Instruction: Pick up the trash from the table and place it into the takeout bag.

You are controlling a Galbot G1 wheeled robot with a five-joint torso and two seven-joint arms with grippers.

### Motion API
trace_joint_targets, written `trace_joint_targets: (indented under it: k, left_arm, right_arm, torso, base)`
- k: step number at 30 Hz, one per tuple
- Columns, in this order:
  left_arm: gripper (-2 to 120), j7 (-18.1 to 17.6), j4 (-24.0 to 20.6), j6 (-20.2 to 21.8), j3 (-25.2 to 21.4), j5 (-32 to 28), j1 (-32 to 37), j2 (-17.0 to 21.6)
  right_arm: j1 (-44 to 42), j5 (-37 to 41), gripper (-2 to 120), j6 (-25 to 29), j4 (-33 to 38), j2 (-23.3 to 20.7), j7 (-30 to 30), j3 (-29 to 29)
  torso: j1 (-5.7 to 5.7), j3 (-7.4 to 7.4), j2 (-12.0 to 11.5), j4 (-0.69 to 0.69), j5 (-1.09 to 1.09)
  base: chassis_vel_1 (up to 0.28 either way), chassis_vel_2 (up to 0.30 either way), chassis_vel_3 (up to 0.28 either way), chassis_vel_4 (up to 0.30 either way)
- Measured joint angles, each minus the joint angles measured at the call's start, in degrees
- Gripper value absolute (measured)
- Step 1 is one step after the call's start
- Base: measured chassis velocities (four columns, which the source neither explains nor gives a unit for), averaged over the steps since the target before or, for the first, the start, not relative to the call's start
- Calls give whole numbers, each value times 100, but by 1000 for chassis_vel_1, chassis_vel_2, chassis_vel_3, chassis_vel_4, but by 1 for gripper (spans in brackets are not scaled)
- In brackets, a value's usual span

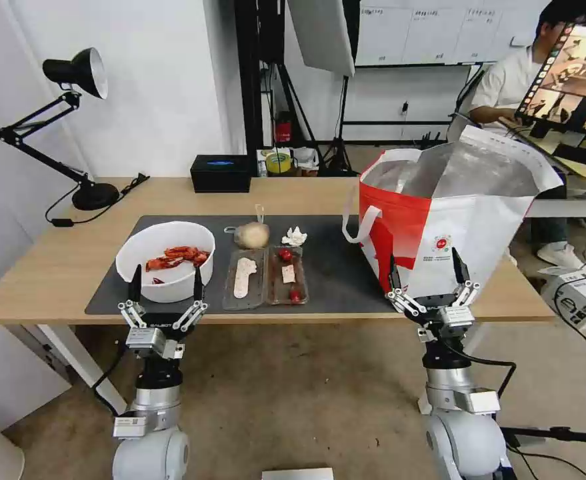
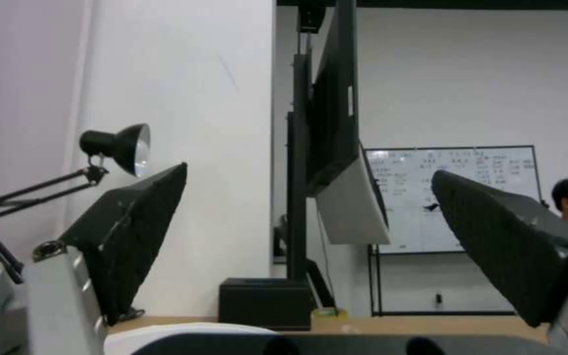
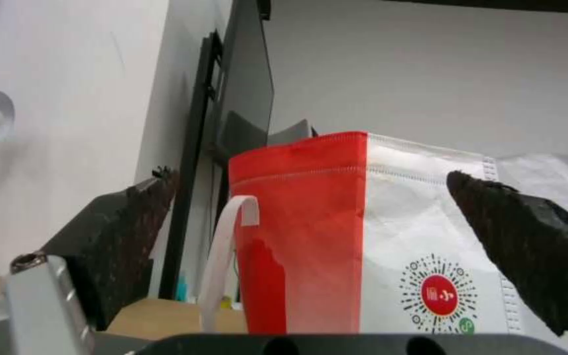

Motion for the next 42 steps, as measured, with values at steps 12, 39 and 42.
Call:
trace_joint_targets:
  k: [12, 39, 42]
  left_arm:
    - [100, -2, -224, 603, 263, -881, 46, 120]
    - [100, -3527, -1733, 3562, 2117, -4706, -301, 508]
    - [100, -3832, -1761, 3743, 2134, -5024, -386, 482]
  right_arm:
    - [8, 5, 100, -16, -18, -1, -4, 2]
    - [-77, -26, 100, -28, 11, -10, -10, 25]
    - [-97, -28, 100, -28, 20, -26, -10, 39]
  torso:
    - [0, 0, 0, 0, 0]
    - [0, 0, 0, 0, 0]
    - [0, 0, 0, 0, 0]
  base:
    - [0, 0, 0, 0]
    - [0, 0, 0, 0]
    - [0, 0, 0, 0]
